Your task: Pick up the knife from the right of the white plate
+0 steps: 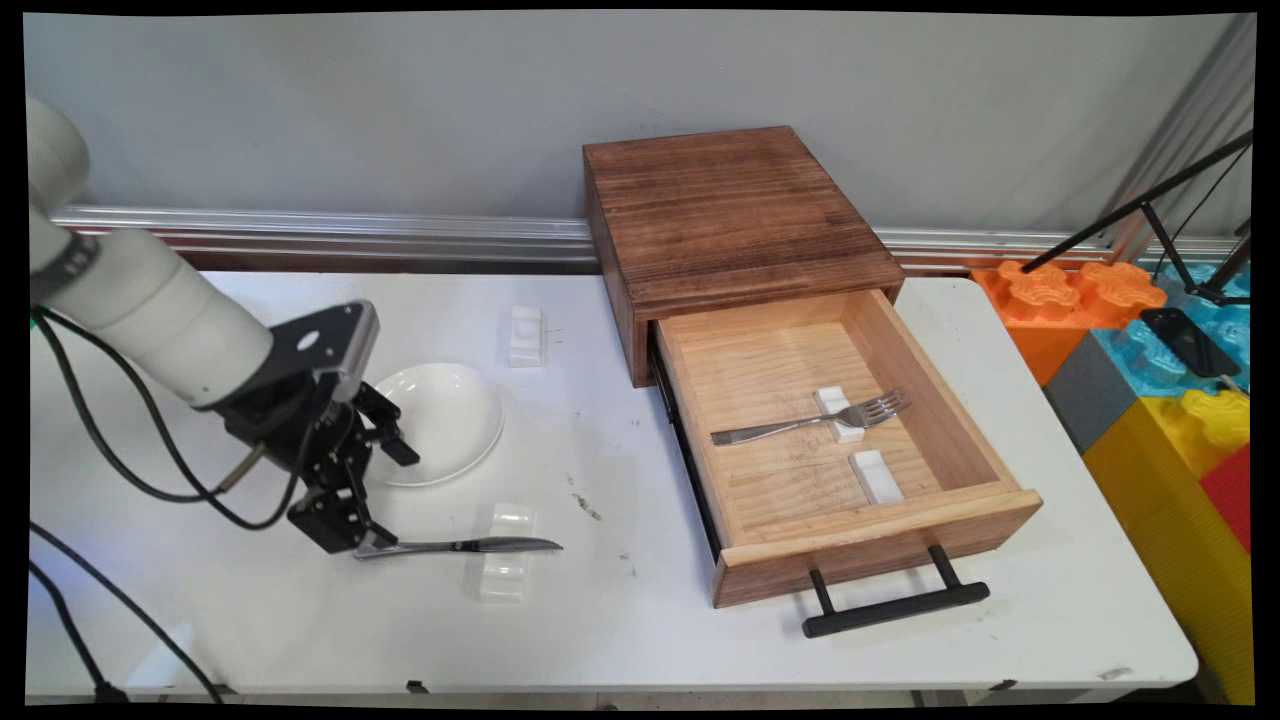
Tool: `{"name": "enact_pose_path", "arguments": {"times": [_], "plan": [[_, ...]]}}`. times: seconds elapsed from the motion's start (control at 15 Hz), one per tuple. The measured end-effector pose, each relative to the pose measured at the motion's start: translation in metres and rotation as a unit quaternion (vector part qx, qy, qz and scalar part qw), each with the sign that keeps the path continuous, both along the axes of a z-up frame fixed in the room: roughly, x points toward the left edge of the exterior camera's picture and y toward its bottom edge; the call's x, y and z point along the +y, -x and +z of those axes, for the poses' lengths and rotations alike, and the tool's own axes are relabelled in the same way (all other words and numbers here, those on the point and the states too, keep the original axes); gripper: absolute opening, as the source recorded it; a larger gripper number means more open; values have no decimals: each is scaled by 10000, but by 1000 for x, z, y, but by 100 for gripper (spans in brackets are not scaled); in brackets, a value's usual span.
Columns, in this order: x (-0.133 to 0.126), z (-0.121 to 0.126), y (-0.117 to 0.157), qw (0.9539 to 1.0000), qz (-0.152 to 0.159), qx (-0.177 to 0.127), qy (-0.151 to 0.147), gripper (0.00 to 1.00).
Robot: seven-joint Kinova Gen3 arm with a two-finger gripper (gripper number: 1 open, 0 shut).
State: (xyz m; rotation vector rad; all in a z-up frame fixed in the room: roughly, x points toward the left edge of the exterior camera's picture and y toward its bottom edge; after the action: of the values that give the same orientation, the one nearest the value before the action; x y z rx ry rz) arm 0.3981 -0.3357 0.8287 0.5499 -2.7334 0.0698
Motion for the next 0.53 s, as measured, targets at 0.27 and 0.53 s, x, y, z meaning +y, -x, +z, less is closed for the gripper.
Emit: {"name": "enact_pose_path", "arguments": {"times": [0.27, 0.53], "plan": [[1, -19, 6, 10000, -24, 29, 27, 100], [1, -32, 14, 10000, -36, 35, 27, 100]]}}
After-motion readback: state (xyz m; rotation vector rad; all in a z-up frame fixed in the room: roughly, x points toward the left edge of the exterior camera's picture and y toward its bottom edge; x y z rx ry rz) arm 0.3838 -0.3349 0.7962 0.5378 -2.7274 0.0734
